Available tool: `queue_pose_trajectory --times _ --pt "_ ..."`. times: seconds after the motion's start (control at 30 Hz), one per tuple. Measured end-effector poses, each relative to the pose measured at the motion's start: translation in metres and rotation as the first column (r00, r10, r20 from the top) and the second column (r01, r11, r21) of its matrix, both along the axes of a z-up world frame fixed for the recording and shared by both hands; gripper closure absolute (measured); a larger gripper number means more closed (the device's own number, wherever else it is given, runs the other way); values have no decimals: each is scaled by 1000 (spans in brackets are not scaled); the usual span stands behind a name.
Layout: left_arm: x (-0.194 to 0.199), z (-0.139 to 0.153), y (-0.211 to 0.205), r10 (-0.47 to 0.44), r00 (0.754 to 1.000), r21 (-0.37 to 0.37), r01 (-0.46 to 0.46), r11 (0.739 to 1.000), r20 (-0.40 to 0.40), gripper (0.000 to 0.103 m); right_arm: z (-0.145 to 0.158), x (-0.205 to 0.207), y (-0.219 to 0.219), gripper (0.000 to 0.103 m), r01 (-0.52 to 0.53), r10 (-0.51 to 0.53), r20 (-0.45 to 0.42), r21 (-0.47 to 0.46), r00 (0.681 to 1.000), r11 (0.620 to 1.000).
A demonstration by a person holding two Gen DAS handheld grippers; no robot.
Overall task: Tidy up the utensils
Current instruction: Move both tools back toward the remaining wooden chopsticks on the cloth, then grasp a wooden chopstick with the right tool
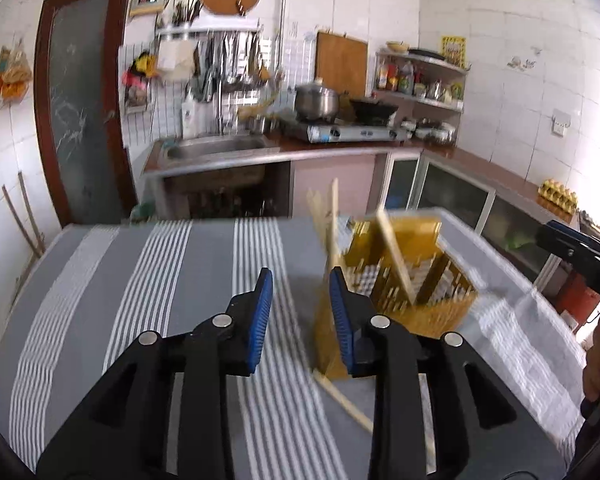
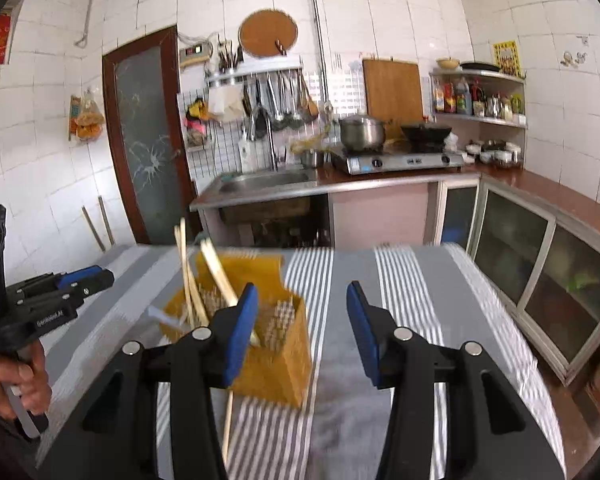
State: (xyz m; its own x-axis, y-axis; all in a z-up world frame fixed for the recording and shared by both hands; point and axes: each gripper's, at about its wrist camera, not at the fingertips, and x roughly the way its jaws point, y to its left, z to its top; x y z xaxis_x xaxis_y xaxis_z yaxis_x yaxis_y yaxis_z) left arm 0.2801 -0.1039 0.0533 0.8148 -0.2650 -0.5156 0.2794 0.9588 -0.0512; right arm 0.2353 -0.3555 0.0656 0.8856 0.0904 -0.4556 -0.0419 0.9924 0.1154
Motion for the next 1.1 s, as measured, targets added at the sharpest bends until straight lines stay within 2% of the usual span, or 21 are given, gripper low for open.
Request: queue_pose_trajectory --times 0.17,0.4,0.57,0.67,0.93,1.03,1.1 --pt "-5 -43 22 29 994 -5 -30 1000 -105 73 -45 -8 15 57 -27 26 -108 -7 994 1000" --pt "-29 -98 32 4 976 1 -4 1000 -220 66 -99 -23 40 57 -63 61 -231 0 971 998" --pt "-33 -112 39 5 968 -14 -9 1000 -251 65 -122 -17 65 57 -93 79 -295 -34 952 995" --pt "-33 -118 38 -9 963 -12 6 1000 -268 55 -132 -14 73 57 -95 74 -323 -50 944 994" --pt "-22 -121 19 -36 952 -5 37 999 -303 46 -154 11 99 58 -103 45 -404 -123 914 987" --pt "-16 -126 10 -46 944 -6 46 999 -326 46 -162 16 100 68 -103 36 -432 -133 901 986" --pt "-11 -128 3 -49 942 7 54 998 -333 46 -162 16 100 80 -103 30 -434 -146 900 984"
